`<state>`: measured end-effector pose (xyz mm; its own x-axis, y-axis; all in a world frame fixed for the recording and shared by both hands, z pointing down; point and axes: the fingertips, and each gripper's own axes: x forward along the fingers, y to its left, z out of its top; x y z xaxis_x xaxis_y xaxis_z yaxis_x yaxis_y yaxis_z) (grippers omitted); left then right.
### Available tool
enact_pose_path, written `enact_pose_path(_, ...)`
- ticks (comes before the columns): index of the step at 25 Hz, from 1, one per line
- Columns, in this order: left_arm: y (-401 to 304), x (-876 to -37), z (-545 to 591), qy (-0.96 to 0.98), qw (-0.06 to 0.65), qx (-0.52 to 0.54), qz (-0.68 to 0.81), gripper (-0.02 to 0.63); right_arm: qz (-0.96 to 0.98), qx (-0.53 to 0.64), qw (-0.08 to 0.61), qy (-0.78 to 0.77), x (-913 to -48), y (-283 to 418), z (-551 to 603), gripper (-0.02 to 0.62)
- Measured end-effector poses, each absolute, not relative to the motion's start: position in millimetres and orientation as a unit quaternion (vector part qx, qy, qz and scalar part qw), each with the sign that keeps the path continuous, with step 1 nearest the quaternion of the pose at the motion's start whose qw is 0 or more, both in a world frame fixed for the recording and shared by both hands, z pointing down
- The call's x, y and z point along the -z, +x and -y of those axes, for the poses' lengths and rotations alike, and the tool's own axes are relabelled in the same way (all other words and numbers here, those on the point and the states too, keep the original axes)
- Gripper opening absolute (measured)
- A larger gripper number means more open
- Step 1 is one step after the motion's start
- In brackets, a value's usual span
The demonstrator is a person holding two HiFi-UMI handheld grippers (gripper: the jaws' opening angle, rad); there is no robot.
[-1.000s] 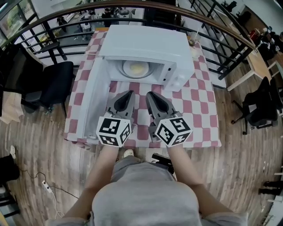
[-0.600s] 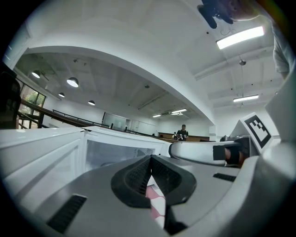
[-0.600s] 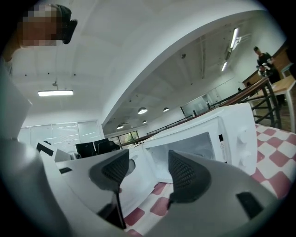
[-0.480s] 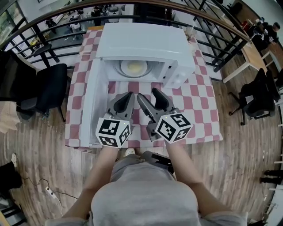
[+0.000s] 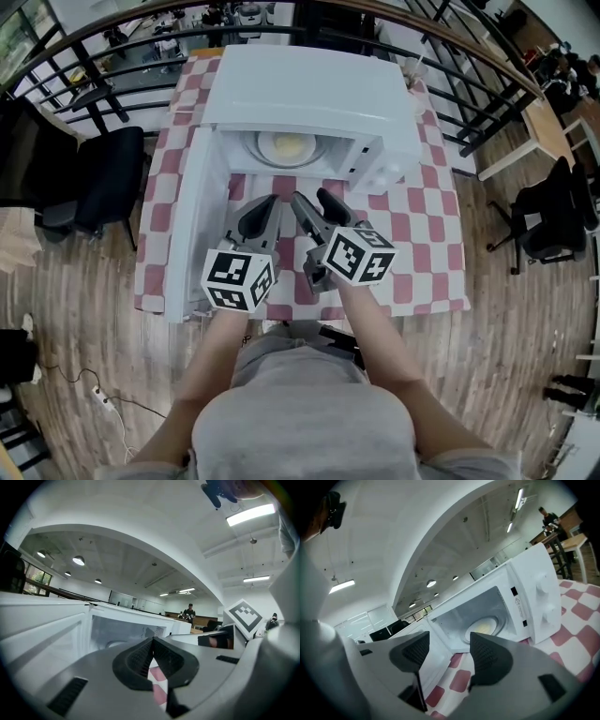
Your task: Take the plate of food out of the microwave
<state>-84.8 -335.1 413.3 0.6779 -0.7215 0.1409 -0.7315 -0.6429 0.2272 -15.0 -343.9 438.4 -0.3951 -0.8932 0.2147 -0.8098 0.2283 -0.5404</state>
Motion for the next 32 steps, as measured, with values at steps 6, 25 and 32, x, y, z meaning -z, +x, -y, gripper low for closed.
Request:
enact_pose_path(6, -85, -422, 351, 0.895, 0.141, -0.021, 0.422, 0.003, -0.747, 0.339, 0.068, -0.568, -465, -3, 370, 0.287)
enact_pose_path(25, -90, -431, 378, 0.886, 0.139, -0.04, 0.441, 0.003, -0.55, 0.536, 0.23, -0.598, -548, 14, 435, 0.244)
enact_pose_path(32, -91, -436, 382, 0.885, 0.142, -0.049, 0.441, 0.003, -0.476, 0.598, 0.266, -0.588, -578, 9, 451, 0.244)
